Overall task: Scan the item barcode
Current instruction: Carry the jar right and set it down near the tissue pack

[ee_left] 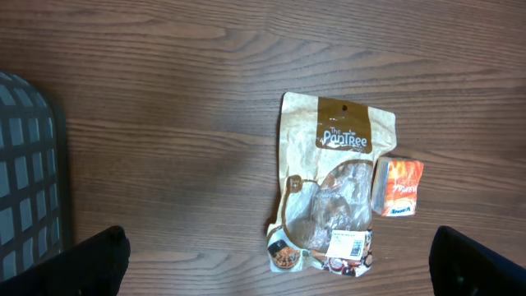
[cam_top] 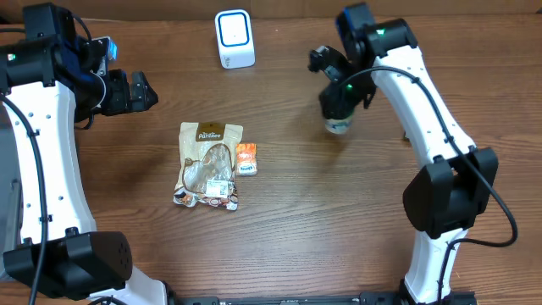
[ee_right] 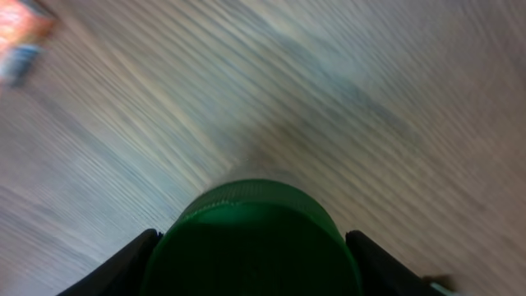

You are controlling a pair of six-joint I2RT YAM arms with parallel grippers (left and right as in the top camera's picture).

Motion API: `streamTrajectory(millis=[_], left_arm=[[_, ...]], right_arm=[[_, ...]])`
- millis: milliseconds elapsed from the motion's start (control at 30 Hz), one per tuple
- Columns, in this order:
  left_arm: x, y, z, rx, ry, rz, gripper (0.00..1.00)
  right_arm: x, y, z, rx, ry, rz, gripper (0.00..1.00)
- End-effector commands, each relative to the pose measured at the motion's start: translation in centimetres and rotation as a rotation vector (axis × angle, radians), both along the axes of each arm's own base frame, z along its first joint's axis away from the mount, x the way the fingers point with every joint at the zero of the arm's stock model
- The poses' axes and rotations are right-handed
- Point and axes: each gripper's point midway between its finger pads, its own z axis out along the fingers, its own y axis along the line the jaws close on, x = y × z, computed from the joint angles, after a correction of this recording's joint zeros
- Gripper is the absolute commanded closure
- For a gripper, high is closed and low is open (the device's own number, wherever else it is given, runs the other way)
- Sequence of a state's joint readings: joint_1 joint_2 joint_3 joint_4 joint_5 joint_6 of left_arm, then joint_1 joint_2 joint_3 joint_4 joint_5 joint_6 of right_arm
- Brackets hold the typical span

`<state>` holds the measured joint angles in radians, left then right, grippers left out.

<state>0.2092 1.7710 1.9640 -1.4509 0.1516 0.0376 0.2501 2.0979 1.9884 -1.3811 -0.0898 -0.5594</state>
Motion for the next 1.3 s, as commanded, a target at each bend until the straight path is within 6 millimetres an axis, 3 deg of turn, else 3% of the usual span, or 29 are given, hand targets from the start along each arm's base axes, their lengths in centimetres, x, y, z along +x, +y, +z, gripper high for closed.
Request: streamTrajectory(millis=[0, 100, 233, 700, 900, 1067, 1267], left_arm=[[0.1, -0.2, 0.8, 0.017, -0.025, -0.033, 0.00], [0.1, -0.2, 0.8, 0.017, -0.025, -0.033, 0.00], [0.1, -0.2, 0.8, 0.017, -0.025, -0.033, 0.00], [0.1, -0.2, 0.8, 0.017, -0.025, -0.033, 0.01], [0.1, -0.2, 0.8, 0.017, -0.026, -0.033, 0.00], [0.1, -0.2, 0.8, 0.017, -0.025, -0.033, 0.01], [0.1, -0.2, 0.8, 0.017, -0.025, -0.033, 0.00]], right_arm=[[0.5, -4.1, -2.1, 0.009, 0.034, -0.207, 0.49], [1.1, -7.6, -3.6, 0.017, 0.043, -0.347, 0.53], [1.6, -9.7, -3.8, 0.024, 0.030, -0.417, 0.51], [6.0, -11.0, -3.0, 0.026, -0.155, -0.437, 0.45], [5.9, -11.0, -3.2, 0.026, -0.153, -0.439, 0.44], [5.3, -11.4, -4.6, 0.020, -0.128, -0.447, 0.44], [4.8, -11.5, -4.9, 0.016, -0.110, -0.448, 0.38]])
